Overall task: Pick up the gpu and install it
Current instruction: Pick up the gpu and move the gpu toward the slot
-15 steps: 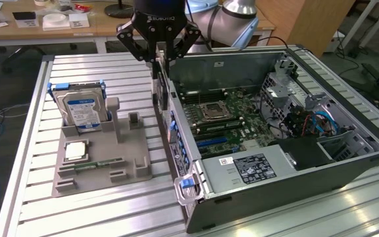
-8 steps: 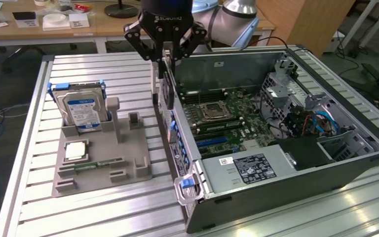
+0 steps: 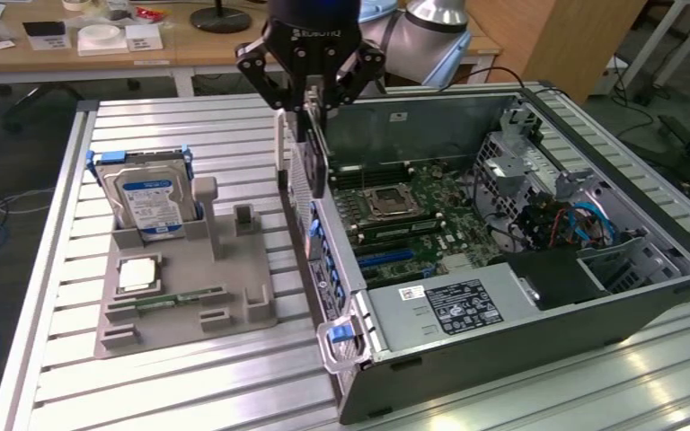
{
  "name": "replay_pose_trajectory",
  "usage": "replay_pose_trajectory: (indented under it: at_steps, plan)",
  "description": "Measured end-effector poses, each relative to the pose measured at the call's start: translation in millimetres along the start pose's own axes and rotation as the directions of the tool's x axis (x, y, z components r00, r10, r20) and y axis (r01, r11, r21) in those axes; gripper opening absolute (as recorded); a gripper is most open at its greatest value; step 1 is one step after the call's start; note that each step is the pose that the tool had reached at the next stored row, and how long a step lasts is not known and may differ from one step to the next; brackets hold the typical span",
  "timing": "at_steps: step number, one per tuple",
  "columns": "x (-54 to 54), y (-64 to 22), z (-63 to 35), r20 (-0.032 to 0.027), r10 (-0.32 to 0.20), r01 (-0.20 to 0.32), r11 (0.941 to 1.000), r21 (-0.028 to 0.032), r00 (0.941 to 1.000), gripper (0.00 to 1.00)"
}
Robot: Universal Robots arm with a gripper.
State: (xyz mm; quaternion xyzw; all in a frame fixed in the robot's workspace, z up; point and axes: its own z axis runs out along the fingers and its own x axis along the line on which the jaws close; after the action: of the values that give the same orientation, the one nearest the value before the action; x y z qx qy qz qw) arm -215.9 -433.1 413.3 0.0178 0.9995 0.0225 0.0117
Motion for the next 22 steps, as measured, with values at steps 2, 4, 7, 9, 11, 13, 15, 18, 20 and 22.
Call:
replay_pose_trajectory:
  at_steps: [2,4,7,9,11,13,15,18,20,22]
  plan:
    - [-1.1,0.1,0.0,0.0,0.0,0.0,1.0,0.0001,1.0,0.26]
    - [-2.1,0.1,0.0,-0.0001,0.0,0.0,1.0,0.0001,1.0,0.26]
    - [-3.5,0.1,0.1,0.0,0.0,0.0,1.0,0.0,1.0,0.26]
    - [-4.4,0.2,0.1,0.0,0.0,0.0,1.0,0.0,1.0,0.26]
    - [-5.3,0.2,0.1,0.0,0.0,0.0,1.0,0.0,1.0,0.26]
    - [-6.2,0.2,0.1,0.0,0.0,0.0,1.0,0.0,1.0,0.26]
    - [-7.1,0.3,0.2,0.0,0.0,0.0,1.0,0.0,1.0,0.26]
    - [-8.6,0.3,0.2,0.0,0.0,0.0,1.0,0.0,1.0,0.26]
    - [-9.6,0.4,0.2,0.0,0.0,0.0,1.0,0.0001,1.0,0.26]
    - [-10.7,0.4,0.3,0.0,0.0,0.0,1.0,0.0,1.0,0.26]
